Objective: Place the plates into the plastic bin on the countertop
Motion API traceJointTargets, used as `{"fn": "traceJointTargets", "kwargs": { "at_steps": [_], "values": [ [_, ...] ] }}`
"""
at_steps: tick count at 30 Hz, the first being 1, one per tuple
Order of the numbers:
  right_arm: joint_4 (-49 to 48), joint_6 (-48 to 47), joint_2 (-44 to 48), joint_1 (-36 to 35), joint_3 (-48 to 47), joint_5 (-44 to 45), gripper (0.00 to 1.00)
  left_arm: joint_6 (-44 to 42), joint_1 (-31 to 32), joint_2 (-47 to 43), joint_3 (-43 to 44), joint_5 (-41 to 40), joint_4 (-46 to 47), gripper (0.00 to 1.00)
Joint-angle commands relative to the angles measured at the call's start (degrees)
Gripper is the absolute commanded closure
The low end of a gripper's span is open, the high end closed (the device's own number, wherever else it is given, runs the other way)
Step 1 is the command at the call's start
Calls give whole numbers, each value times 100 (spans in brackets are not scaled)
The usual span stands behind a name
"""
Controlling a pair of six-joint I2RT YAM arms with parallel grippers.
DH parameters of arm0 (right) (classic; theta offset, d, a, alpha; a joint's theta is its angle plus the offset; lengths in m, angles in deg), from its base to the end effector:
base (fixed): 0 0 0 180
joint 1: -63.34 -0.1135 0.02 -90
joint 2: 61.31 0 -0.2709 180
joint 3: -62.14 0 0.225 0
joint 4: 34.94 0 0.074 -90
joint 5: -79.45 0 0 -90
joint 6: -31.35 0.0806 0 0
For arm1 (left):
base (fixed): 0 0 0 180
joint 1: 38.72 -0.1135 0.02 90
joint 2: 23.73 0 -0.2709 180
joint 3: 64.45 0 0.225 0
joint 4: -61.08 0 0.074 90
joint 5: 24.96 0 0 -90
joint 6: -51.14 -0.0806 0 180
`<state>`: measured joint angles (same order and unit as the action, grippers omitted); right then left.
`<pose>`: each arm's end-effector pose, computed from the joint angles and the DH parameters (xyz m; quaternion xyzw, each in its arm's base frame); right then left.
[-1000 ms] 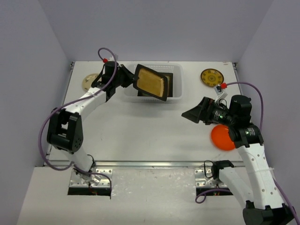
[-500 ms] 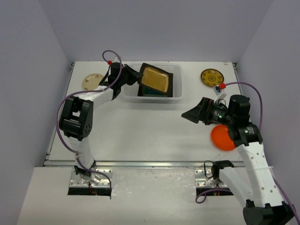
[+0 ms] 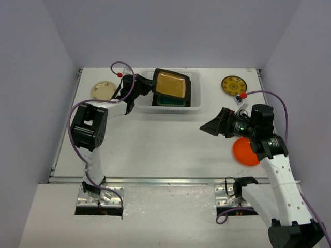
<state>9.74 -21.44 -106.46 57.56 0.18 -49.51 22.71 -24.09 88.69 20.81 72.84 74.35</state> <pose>0.1592 0.0671 0.3067 0.0531 0.8240 0.4440 0.3480 0.4548 -0.1300 0.2243 -0.2744 0.7373 -0.4216 0.4509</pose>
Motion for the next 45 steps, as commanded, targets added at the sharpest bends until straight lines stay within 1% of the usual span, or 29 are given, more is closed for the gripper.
{"fn": "traceJointTargets", "kwargs": {
  "at_steps": [1,7,13,15,16,17,19,21,23,24,27,29,34,37,38,39,40,43,45],
  "values": [
    [-214,-109,-20,7,1,3,1,401,40,-95,9,-192,1607,100],
    [-223,-109,21,7,24,2,1,575,91,79,-179,-474,1695,100],
    [-214,-118,45,7,38,-6,1,523,157,215,-32,-491,1502,99],
    [-197,-127,68,7,53,11,1,461,163,271,60,-402,1405,92],
    [-205,-135,68,7,53,11,1,428,188,280,78,-393,1321,77],
    [-205,-136,76,7,62,11,1,418,189,272,87,-410,1233,68],
    [-205,-127,68,7,54,11,1,299,240,212,155,-504,874,52],
    [-205,-127,76,7,45,11,1,178,258,166,209,-558,674,44],
    [-205,-127,95,7,45,29,1,117,295,104,305,-700,194,35],
    [-205,-126,103,7,53,28,1,92,303,89,306,-712,131,33],
    [-205,-115,114,7,51,20,1,15,312,151,546,-802,-594,31],
    [-198,-116,135,7,45,13,1,-47,319,164,704,-1028,-993,29],
    [-170,-143,174,7,54,64,1,-395,353,156,1115,-1090,-1579,20],
    [-166,-158,151,12,53,77,1,-576,426,156,1556,-1233,-2181,15],
    [-168,-162,147,13,51,84,1,-608,439,122,1613,-1261,-2280,11],
    [-163,-162,147,9,47,88,1,-640,448,86,1627,-1274,-2361,3],
    [-161,-167,142,7,40,95,1,-668,447,3,1643,-1285,-2437,0],
    [-154,-187,129,7,28,132,1,-850,452,-236,1708,-1307,-2657,0],
    [-145,-204,137,7,19,158,1,-1202,484,-552,1809,-1323,-2840,0]
  ]
}}
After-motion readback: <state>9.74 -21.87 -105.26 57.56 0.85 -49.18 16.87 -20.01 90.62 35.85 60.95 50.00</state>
